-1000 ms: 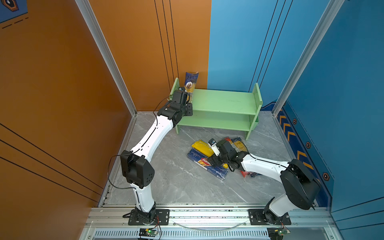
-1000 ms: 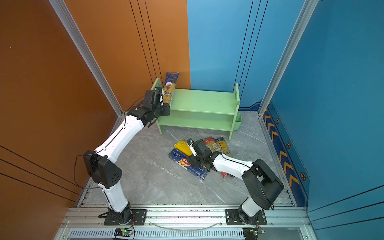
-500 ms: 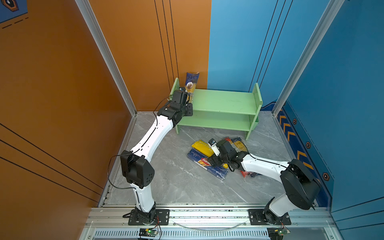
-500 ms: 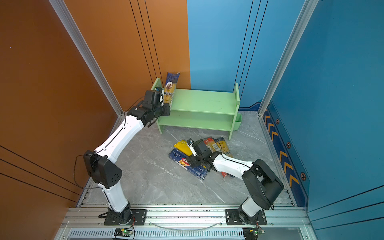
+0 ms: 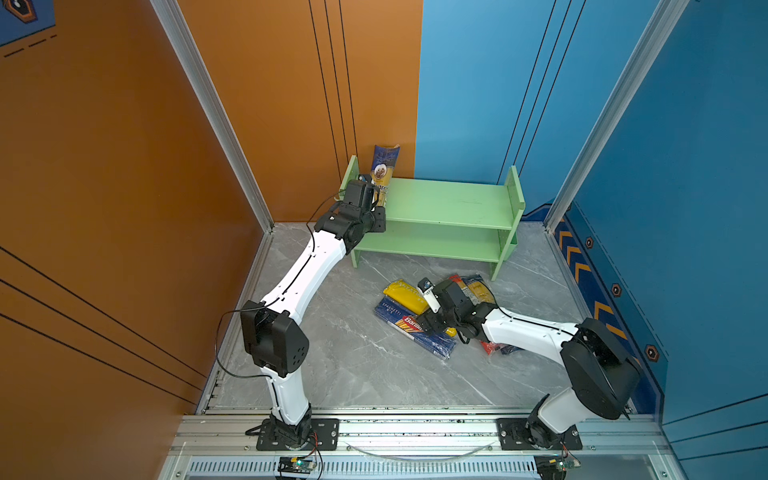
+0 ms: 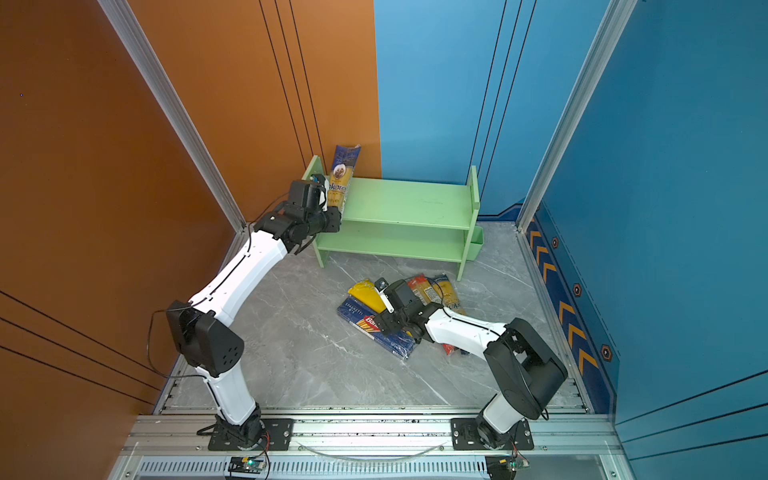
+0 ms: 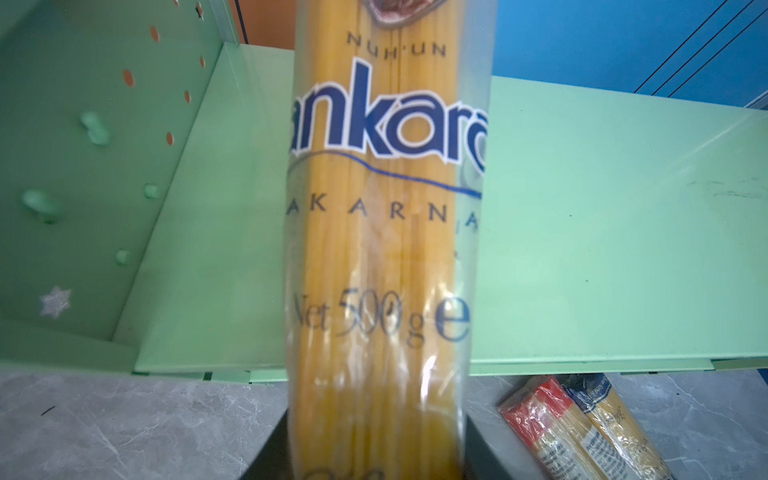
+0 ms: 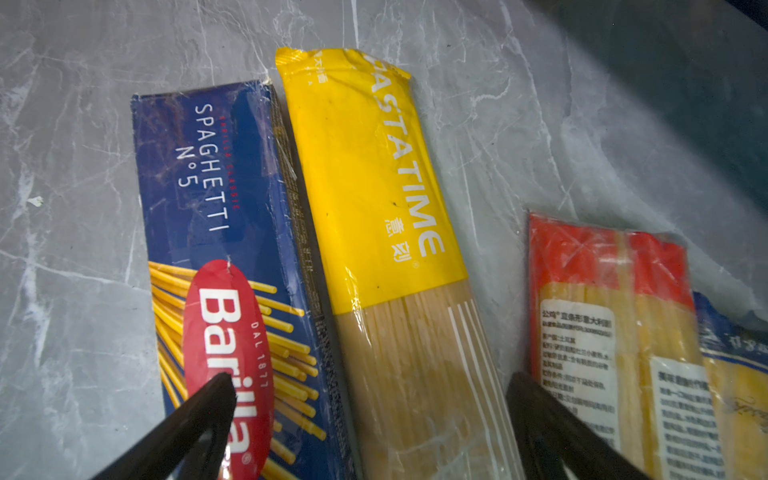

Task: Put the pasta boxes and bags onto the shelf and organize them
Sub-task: 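Lower the Ankara bag onto the top shelf tier and open the left gripper, then withdraw the left gripper from the shelf back over the table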

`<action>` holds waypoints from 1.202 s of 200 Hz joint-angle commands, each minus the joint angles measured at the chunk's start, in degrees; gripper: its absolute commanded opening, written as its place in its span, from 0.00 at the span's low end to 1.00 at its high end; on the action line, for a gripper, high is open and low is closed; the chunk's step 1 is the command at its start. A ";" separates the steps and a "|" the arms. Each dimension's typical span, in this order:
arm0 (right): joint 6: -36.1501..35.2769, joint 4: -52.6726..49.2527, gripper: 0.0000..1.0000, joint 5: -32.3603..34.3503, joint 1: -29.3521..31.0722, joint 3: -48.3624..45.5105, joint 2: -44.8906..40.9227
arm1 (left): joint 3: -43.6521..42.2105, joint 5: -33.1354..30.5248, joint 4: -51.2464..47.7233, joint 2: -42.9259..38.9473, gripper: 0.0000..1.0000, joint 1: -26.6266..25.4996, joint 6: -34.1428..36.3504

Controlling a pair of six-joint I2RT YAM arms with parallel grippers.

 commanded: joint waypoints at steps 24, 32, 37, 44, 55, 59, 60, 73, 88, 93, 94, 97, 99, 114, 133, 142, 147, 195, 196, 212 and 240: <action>0.58 -1.80 1.00 1.31 0.16 1.00 -0.30 | 0.91 0.29 7.32 -2.11 0.47 0.55 0.37; 0.51 -1.81 1.00 1.35 0.19 1.03 -0.25 | 0.75 0.18 7.35 -2.18 0.49 0.57 0.26; 0.51 -1.76 1.00 1.44 0.19 1.03 -0.21 | 0.67 -0.05 7.43 -2.22 0.49 0.62 0.13; 0.51 -1.82 1.00 1.44 0.21 1.03 -0.22 | 0.50 -0.11 7.52 -2.18 0.50 0.60 0.00; 0.53 -1.98 1.00 1.48 0.14 1.03 -0.21 | 0.25 0.11 7.78 -2.39 0.51 0.59 -0.07; 0.51 -2.02 1.00 1.54 0.17 1.03 -0.21 | 0.18 0.10 7.87 -2.40 0.51 0.63 -0.09; 0.51 -2.00 1.00 1.57 0.15 1.03 -0.21 | 0.09 0.10 7.92 -2.44 0.51 0.64 -0.09; 0.50 -2.18 1.00 1.72 0.20 1.03 -0.28 | -0.23 0.26 8.13 -2.66 0.51 0.78 -0.22; 0.37 -2.42 1.00 1.96 -0.02 1.03 -0.43 | -0.49 0.54 8.15 -2.88 0.51 0.79 -0.27; 0.40 -2.43 1.00 1.91 0.04 0.95 -0.47 | -0.60 0.62 8.21 -3.06 0.51 0.75 -0.27; 0.41 -2.43 1.00 1.90 0.05 0.94 -0.48 | -0.61 0.63 8.18 -3.08 0.51 0.74 -0.31; 0.40 -2.48 1.00 2.01 0.08 0.94 -0.54 | -0.64 0.71 8.22 -3.13 0.51 0.78 -0.35; 0.42 -2.51 1.00 2.00 0.06 0.94 -0.56 | -0.69 0.76 8.23 -3.18 0.51 0.78 -0.36; -0.24 -2.52 1.00 1.33 0.06 0.81 -0.73 | -0.74 1.20 8.23 -3.44 0.51 0.73 -0.44; -1.18 -1.44 1.00 0.73 0.15 0.12 -1.39 | -0.94 1.22 8.23 -4.02 0.53 0.77 -0.35; -1.54 -0.99 1.00 0.69 0.16 -0.25 -1.85 | -1.10 1.01 8.23 -4.40 0.58 0.80 -0.36; -1.75 -0.89 1.00 0.76 0.17 -0.36 -2.12 | -1.15 0.91 8.18 -4.65 0.59 0.81 -0.36; -3.35 -2.39 1.00 1.69 -0.10 -0.39 -3.45 | -2.71 1.36 8.92 -8.82 0.60 1.40 0.60; -3.35 -2.46 1.00 1.70 -0.16 -0.38 -3.46 | -2.76 1.39 8.97 -8.90 0.60 1.46 0.60; -3.75 -3.60 1.00 2.52 -0.12 -0.04 -3.85 | -3.75 1.47 9.13 -10.53 0.60 1.69 0.70; -4.06 -5.94 1.00 5.80 0.47 -0.04 -4.50 | -7.95 2.58 10.14 -14.51 0.62 2.30 0.64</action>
